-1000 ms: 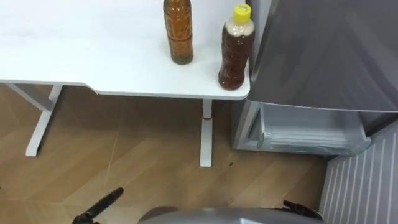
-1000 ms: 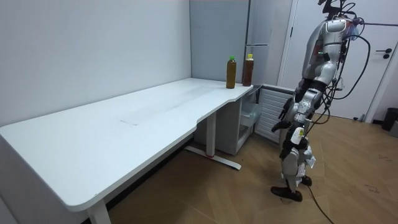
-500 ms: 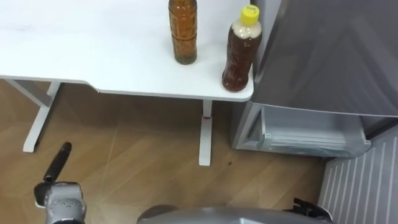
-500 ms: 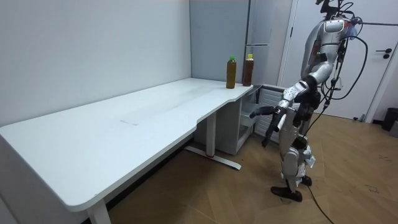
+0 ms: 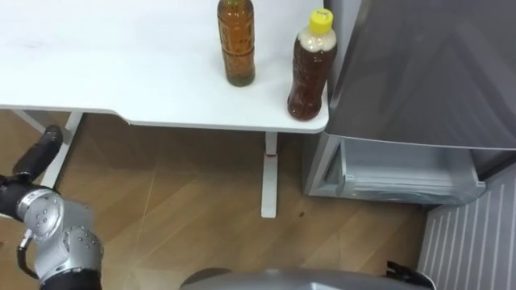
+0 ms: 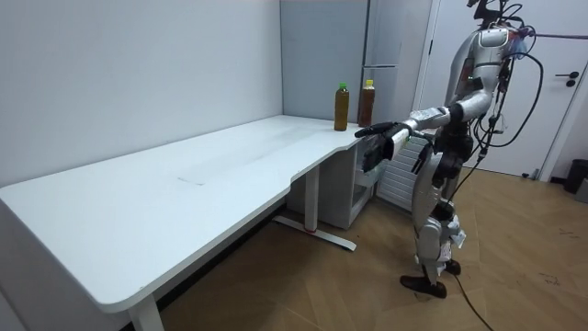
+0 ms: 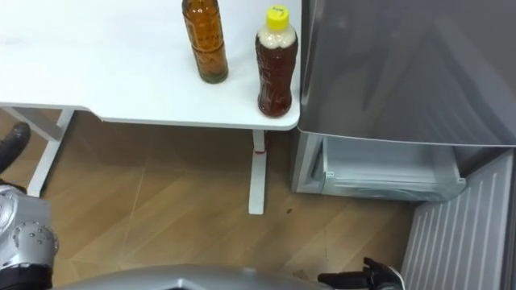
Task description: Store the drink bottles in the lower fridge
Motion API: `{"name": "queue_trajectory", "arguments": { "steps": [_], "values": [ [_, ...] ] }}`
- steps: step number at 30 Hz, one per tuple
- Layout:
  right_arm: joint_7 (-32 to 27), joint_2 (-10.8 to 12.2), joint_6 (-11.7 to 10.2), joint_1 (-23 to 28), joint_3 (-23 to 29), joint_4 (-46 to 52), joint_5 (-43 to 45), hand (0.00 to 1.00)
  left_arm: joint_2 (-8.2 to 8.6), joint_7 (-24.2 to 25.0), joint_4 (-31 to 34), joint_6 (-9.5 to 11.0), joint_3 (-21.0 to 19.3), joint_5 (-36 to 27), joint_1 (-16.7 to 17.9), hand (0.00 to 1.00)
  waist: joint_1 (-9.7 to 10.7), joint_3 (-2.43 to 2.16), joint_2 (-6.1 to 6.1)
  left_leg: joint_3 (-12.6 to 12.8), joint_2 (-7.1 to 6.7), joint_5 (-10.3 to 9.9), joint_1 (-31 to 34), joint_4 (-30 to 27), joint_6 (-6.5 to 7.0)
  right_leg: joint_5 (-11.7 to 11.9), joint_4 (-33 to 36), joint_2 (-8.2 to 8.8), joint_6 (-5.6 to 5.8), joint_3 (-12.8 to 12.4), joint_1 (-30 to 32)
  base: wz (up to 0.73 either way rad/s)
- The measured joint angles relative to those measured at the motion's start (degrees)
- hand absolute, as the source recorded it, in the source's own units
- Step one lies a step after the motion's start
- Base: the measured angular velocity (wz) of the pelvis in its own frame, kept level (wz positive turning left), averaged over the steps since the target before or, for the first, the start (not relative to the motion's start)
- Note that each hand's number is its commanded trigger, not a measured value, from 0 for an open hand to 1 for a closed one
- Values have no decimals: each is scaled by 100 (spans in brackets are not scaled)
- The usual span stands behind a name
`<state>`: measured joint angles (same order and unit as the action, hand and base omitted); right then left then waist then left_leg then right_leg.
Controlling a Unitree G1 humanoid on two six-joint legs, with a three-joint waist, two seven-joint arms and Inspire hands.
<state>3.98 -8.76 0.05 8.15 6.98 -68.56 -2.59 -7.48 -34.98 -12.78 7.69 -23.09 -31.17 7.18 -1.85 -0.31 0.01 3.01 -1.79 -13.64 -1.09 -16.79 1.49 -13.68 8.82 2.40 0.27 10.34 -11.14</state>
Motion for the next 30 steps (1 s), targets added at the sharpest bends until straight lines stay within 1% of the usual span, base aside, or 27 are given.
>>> {"name": "queue_trajectory", "arguments": {
  "steps": [2, 3, 5, 6, 7, 8, 10, 13, 14, 18, 20, 24, 26, 28, 30],
  "values": [
    [42, 12, -5, -1, -1, -4, -9, 0, 0, 40, 555, -21, 40, 522, 49, 0, 5, 10, -21, -18, 6, 0, 16, -46, -1, 0, 4, -6, 0, 8, -11, 2],
    [49, 7, -7, -2, 0, -8, -14, 0, -1, 51, 709, -21, 60, 710, 53, 0, 5, 11, -20, -23, 5, -1, 24, -54, -1, 0, 5, -6, 0, 11, -12, 7],
    [45, 5, -22, -21, 1, -33, -14, 0, -6, 118, 1434, -16, 101, 1326, 56, 0, 35, 20, -7, -59, -5, -2, 61, -77, 1, 3, 1, -2, 3, 70, -11, 8],
    [45, 5, -42, -16, 1, -42, -30, 0, -7, 158, 1611, -14, 99, 1392, 56, 0, 45, 20, -4, -64, -7, -2, 62, -75, 1, 5, 2, -1, 5, 76, -15, 8],
    [48, 5, -79, -13, -3, -72, -114, 0, -14, 220, 1966, -8, 106, 1464, 51, 0, 61, 22, 8, -76, -7, -3, 69, -74, 3, 5, -1, -3, 5, 89, -32, 4],
    [51, 5, -83, -12, -3, -81, -153, 0, -17, 253, 2127, -6, 107, 1468, 51, 0, 70, 23, 12, -79, -7, -4, 66, -74, 3, 5, -2, -4, 5, 92, -40, 5],
    [75, 4, -135, 8, 0, -86, -167, 0, -20, 430, 2538, 35, 98, 1456, 49, 0, 128, 37, 34, -85, -5, -3, 50, -72, 3, 5, -7, -6, 6, 107, -73, 0],
    [92, -5, -150, -7, -3, -92, -169, 0, -23, 615, 2759, 46, 106, 1450, 46, 0, 162, 41, 51, -89, -1, 5, 48, -66, -1, 5, -5, -11, 6, 107, -59, 0],
    [106, -5, -186, -15, -3, -123, -168, 0, -23, 725, 2840, 46, 111, 1444, 46, 0, 170, 40, 41, -91, -2, 19, 41, -49, -3, 5, -5, -10, 6, 107, -55, 0],
    [238, 10, -208, -24, -3, -156, -162, 0, -13, 1066, 3205, 45, 201, 1460, 47, 0, 177, 41, -9, -112, -3, 25, 55, -49, -4, 5, -9, -18, 6, 115, -48, 2],
    [296, 20, -253, -26, -7, -164, -164, 0, -13, 1257, 3540, 46, 289, 1480, 46, 0, 168, 41, -44, -124, -5, 26, 79, -36, -5, 5, -5, -21, 6, 106, -17, 0],
    [303, 14, -262, -23, -13, -204, -189, 0, -14, 1546, 3743, 24, 437, 1664, 29, 0, 168, 36, -33, -125, -10, 26, 76, -56, -4, 6, -5, -18, 4, 92, -6, 0],
    [299, 3, -255, -36, -11, -272, -196, 0, -15, 1774, 3862, -26, 577, 1748, -62, 0, 171, 45, -14, -124, -7, 26, 89, -64, -4, 6, -5, -18, 4, 95, 7, 0],
    [296, -4, -253, -57, -11, -293, -217, 0, -17, 1959, 3891, -38, 679, 1827, -191, 0, 178, 42, -11, -125, -7, 26, 93, -60, -4, 6, -5, -18, 4, 94, 13, 0],
    [304, -23, -257, -114, -7, -389, -221, 0, -29, 2118, 3977, -98, 772, 2019, -279, 0, 210, 44, 2, -121, -6, 25, 97, -58, -4, 6, -5, -17, 4, 92, 16, 0]
  ]
}}
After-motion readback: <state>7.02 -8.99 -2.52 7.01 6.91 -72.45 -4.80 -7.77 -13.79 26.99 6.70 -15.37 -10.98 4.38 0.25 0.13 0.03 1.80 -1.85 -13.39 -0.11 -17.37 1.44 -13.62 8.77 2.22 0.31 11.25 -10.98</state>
